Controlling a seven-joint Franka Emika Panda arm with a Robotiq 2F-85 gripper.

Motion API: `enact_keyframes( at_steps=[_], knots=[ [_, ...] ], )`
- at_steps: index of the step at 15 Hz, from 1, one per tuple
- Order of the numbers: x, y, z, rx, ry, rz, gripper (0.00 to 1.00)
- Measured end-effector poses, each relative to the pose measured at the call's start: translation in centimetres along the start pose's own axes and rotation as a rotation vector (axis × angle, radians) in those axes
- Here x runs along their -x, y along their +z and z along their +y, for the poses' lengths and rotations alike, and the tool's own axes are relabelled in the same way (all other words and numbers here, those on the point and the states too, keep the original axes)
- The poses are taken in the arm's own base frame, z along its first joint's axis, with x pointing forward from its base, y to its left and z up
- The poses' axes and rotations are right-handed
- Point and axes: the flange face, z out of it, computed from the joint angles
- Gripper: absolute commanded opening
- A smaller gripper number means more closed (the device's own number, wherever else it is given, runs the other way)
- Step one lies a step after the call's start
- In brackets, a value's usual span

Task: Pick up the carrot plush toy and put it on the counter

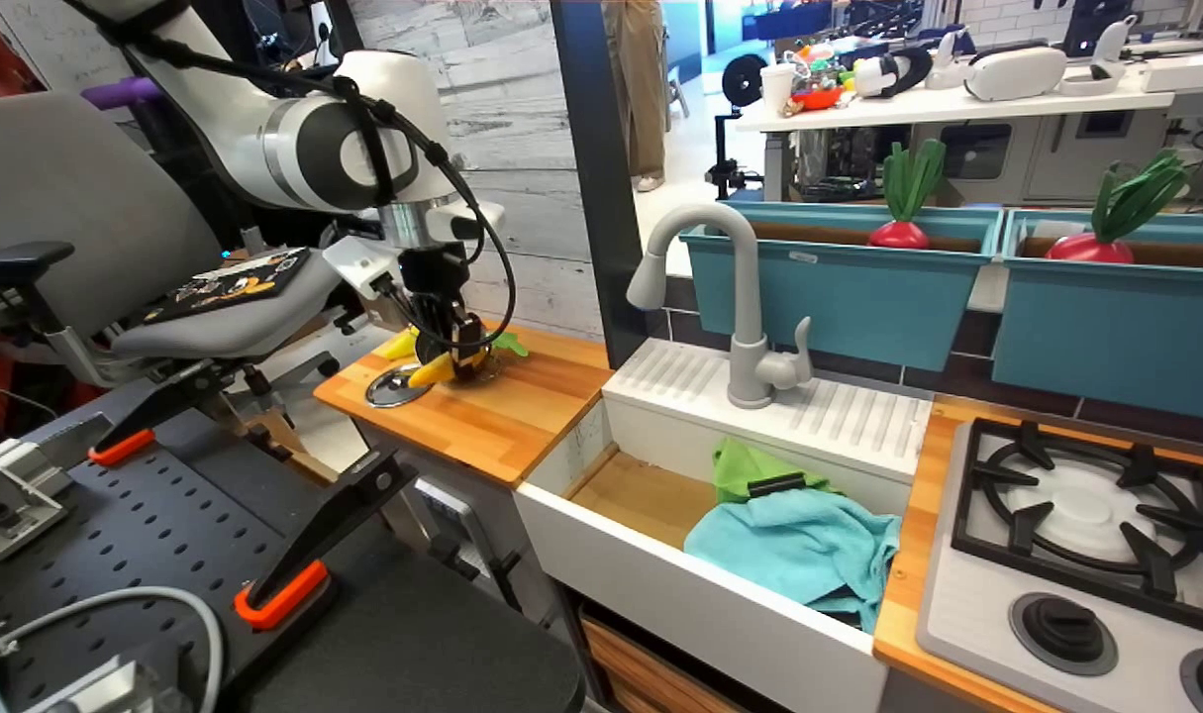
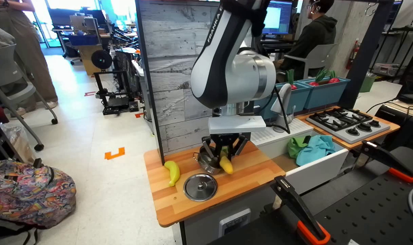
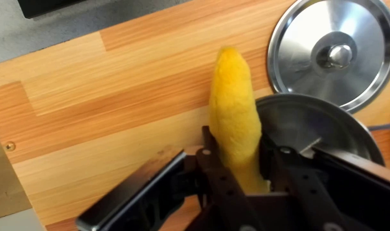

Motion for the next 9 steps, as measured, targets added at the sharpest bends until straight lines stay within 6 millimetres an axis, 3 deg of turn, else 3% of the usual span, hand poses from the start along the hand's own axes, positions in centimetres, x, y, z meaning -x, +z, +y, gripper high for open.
enact_keyframes(
  at_steps=[5, 9],
  knots=[
    [0.43, 1.04, -0.43, 0.007, -0.010, -0.011, 0.98],
    [0.59, 1.10, -0.82, 0.009, -0.019, -0.010, 1.00]
  ],
)
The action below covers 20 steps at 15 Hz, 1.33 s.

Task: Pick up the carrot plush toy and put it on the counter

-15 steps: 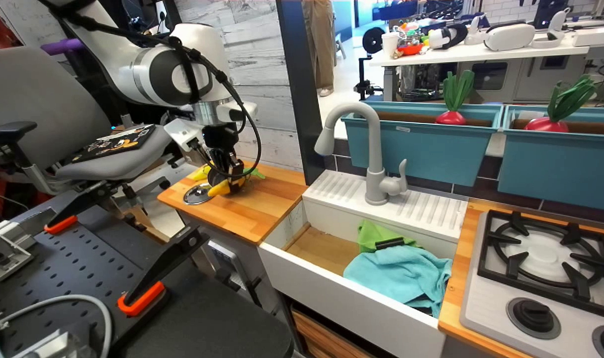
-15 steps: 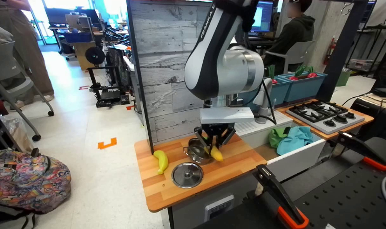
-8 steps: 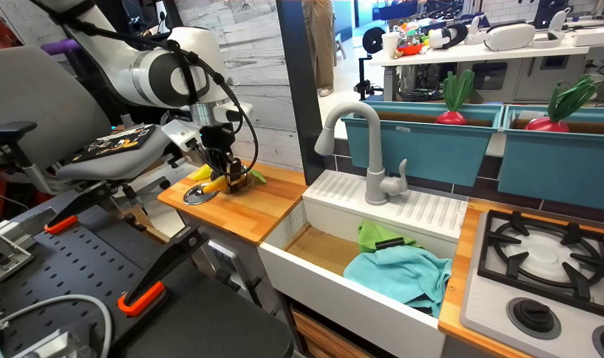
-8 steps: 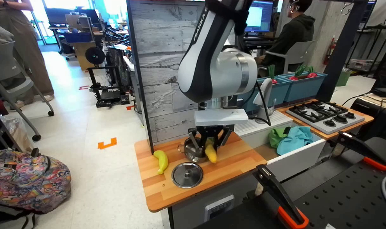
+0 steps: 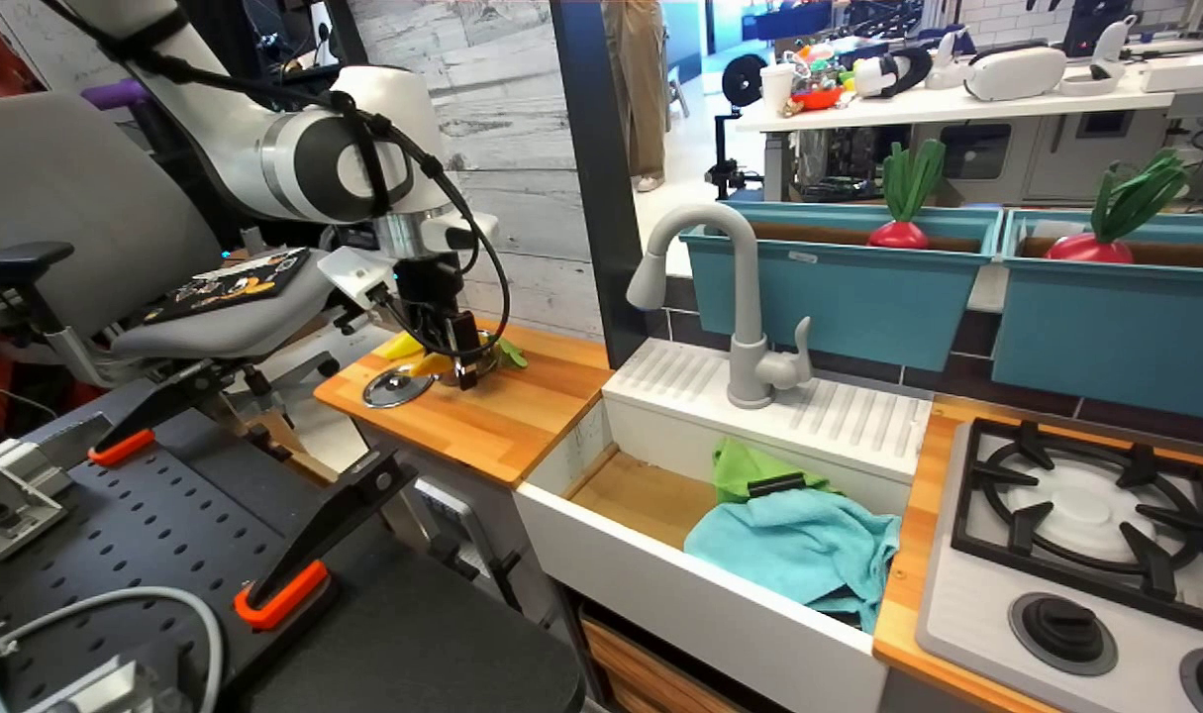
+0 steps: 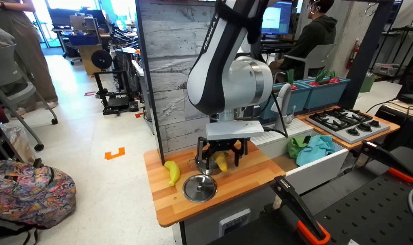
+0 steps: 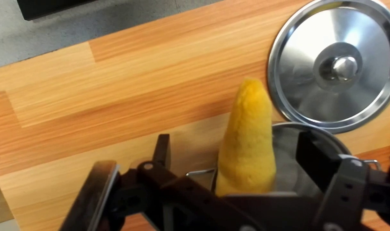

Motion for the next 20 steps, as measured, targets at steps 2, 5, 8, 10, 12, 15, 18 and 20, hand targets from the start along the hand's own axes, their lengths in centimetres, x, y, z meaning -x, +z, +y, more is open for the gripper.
enact_keyframes(
  at_steps=[2, 5, 8, 10, 12, 15, 18, 20],
  knots=[
    [0.0, -0.3, -0.4, 0.007, -0.009, 0.011, 1.00],
    [0.2, -1.4, -1.7, 0.018, -0.026, 0.035, 0.75],
    [0.5, -3.0, -2.9, 0.017, -0.037, 0.058, 0.54],
    [0.5, -3.8, -3.0, 0.014, -0.038, 0.065, 0.34],
    [0.4, -4.1, -2.8, 0.015, -0.035, 0.070, 0.16],
    [0.1, -4.1, -2.3, 0.019, -0.028, 0.071, 0.00],
    [-0.2, -4.1, -1.6, 0.021, -0.017, 0.069, 0.00],
    [-0.3, -4.1, -1.3, 0.021, -0.011, 0.068, 0.00]
  ],
)
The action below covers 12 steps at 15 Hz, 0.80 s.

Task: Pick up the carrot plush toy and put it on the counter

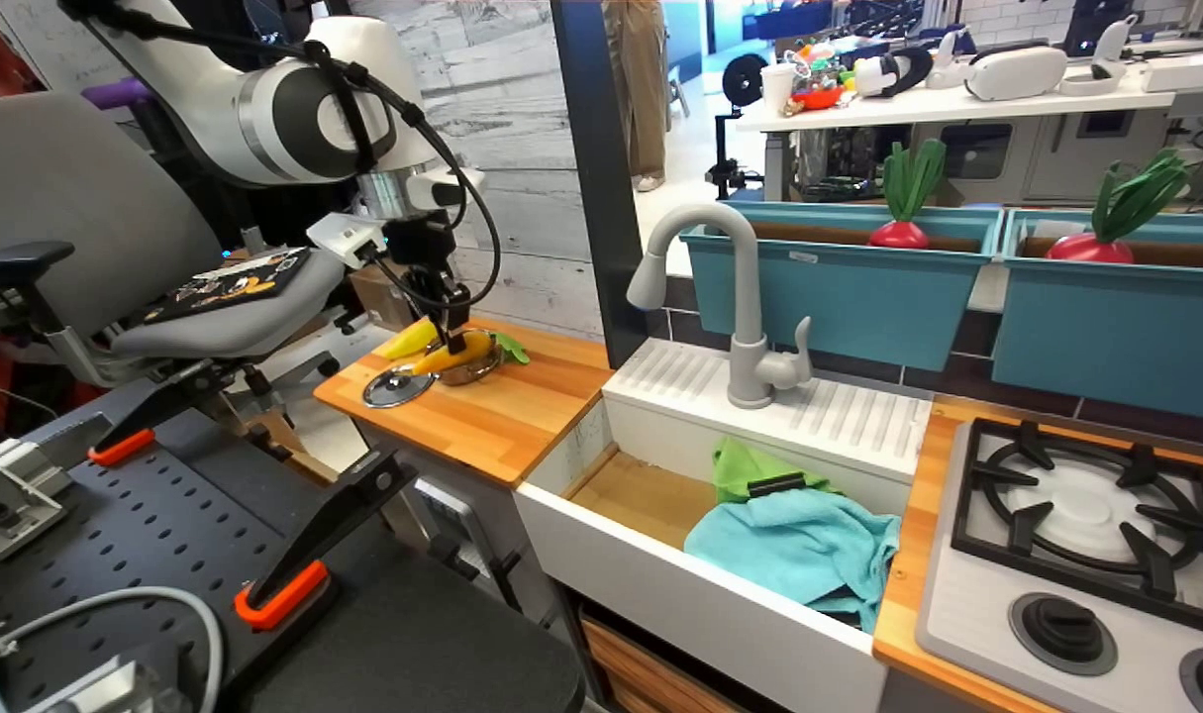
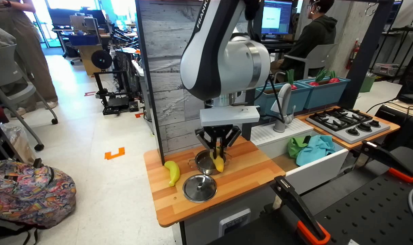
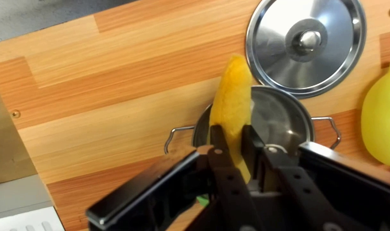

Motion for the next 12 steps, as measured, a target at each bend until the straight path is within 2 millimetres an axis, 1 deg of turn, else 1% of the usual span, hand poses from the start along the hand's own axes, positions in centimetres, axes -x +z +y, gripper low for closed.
enact_keyframes(
  at_steps=[3, 5, 7, 11, 12],
  knots=[
    [0.0, 0.0, 0.2, 0.000, 0.003, -0.001, 0.00],
    [0.4, -0.4, 0.2, 0.001, 0.001, -0.002, 0.00],
    [1.1, -1.3, 0.2, 0.001, 0.001, -0.004, 0.00],
    [3.1, -3.9, 0.8, -0.003, 0.003, 0.000, 0.00],
    [3.4, -4.5, 1.2, -0.003, 0.008, 0.002, 0.25]
  ],
)
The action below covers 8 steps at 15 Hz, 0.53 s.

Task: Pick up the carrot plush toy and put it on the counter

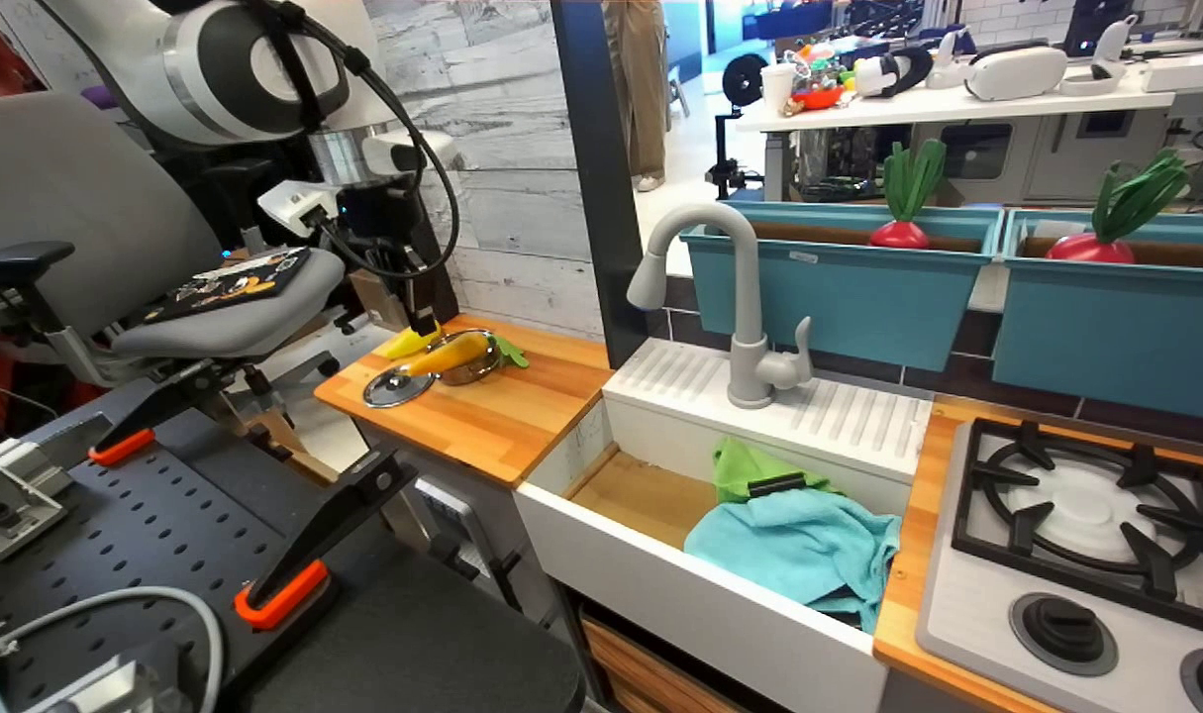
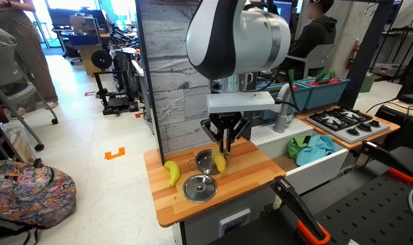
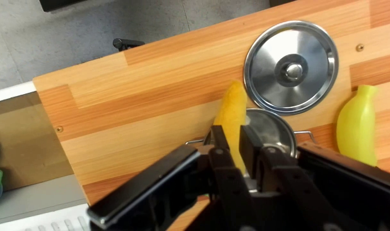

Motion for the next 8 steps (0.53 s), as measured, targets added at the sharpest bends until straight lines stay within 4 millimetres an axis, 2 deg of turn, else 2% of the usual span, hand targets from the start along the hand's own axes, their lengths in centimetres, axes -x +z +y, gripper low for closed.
enact_keyframes(
  at_steps=[2, 5, 8],
  knots=[
    [0.4, -0.8, 1.2, 0.002, 0.016, -0.003, 0.35],
    [0.5, -1.0, 3.1, 0.008, 0.043, -0.011, 0.61],
    [0.3, -0.7, 3.9, 0.009, 0.054, -0.016, 0.90]
  ],
)
